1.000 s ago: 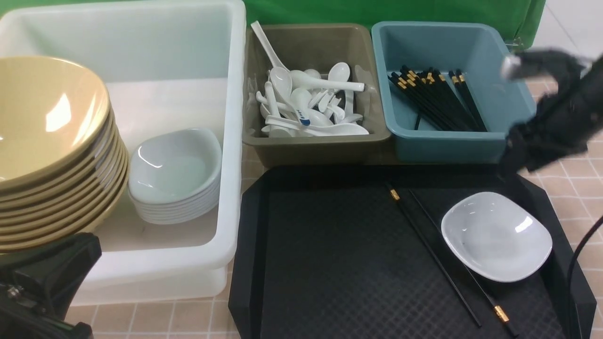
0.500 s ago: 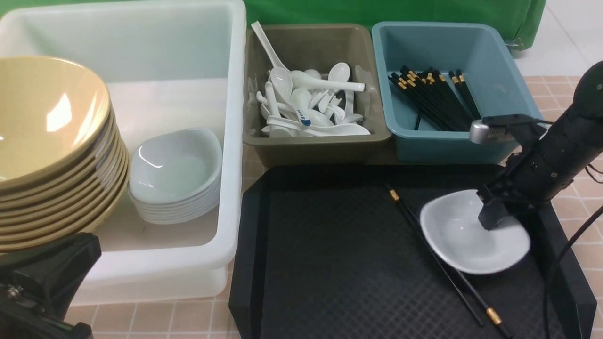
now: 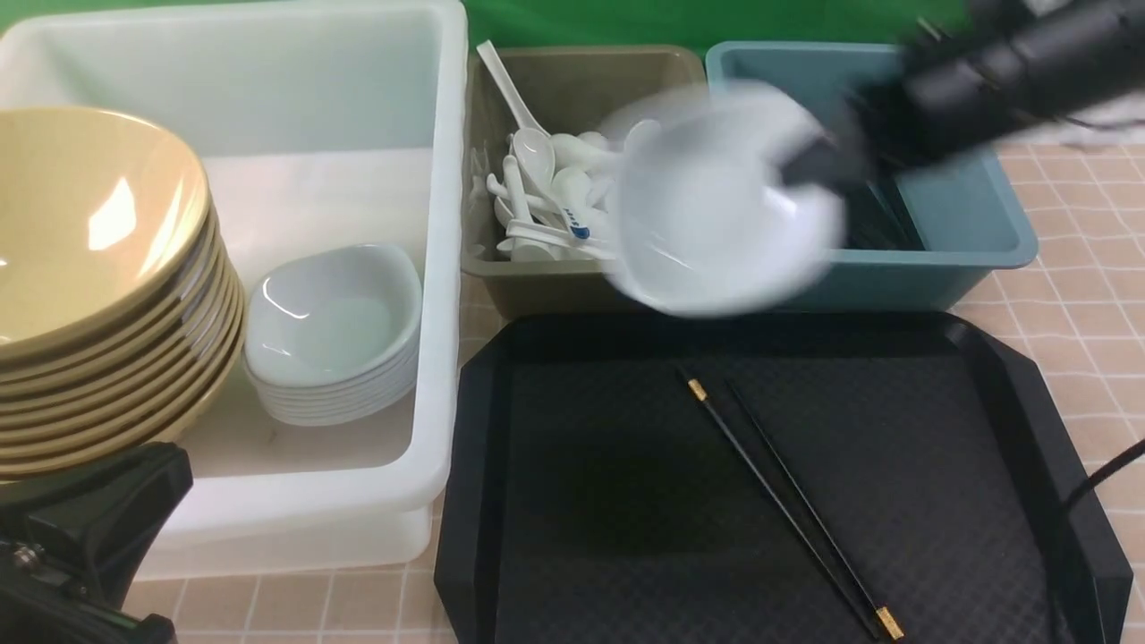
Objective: On brown table put chopsticks spoon bowls plates into blue grey white boxes.
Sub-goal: 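Place the white bowl into the white bin on top of the stacked bowls with the right gripper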
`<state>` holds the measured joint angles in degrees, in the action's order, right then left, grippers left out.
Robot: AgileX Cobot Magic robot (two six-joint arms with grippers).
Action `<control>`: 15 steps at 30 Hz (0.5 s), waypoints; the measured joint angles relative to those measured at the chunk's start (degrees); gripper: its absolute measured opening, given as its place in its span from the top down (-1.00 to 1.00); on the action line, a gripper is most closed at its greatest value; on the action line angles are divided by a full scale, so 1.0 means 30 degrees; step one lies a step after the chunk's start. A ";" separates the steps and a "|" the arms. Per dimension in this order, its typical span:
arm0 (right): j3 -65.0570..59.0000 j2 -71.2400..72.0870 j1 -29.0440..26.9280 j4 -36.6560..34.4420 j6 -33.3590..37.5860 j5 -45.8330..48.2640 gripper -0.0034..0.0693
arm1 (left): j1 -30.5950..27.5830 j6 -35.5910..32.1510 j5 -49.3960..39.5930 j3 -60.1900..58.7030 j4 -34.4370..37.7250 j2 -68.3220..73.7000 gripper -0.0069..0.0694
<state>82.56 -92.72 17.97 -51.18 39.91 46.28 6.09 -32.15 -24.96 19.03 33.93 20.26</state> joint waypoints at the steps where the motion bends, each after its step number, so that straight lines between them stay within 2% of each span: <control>1: 0.0048 -0.0184 0.0977 -0.1818 0.1418 -0.0778 0.72 | 0.0000 0.0000 0.0000 0.0000 0.0000 0.0000 0.81; 2: 0.0130 -0.0521 0.1942 -0.3476 0.2732 -0.1738 0.72 | 0.0000 0.0000 0.0000 0.0000 0.0000 0.0000 0.81; 3: 0.0130 -0.0605 0.1942 -0.3476 0.2732 -0.1922 0.72 | 0.0000 0.0000 0.0000 0.0000 0.0000 0.0000 0.81; 4: 0.0498 -0.1472 0.3540 -0.5407 0.4494 -0.3395 0.72 | 0.0000 0.0000 0.0000 0.0000 0.0000 0.0000 0.81; 8: 0.2356 -0.4497 0.5746 -0.5650 0.4946 -0.6456 0.72 | 0.0000 0.0000 0.0000 0.0000 0.0000 0.0000 0.81; 11: 0.4108 -0.6473 0.6432 -0.3409 0.3523 -0.7289 0.71 | 0.0000 0.0000 -0.0090 0.0000 0.0000 0.0000 0.81; 13: 0.5587 -0.7783 0.6659 0.0570 0.0137 -0.7244 0.68 | 0.0000 0.0000 -0.0279 0.0000 0.0000 0.0000 0.81; 15: 0.6586 -0.8610 0.6723 0.3141 -0.3019 -0.6905 0.63 | 0.0000 0.0000 -0.0362 0.0000 0.0000 0.0000 0.81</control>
<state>102.32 -118.55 38.14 -41.76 30.86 25.57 6.09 -32.15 -26.05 19.03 33.93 20.26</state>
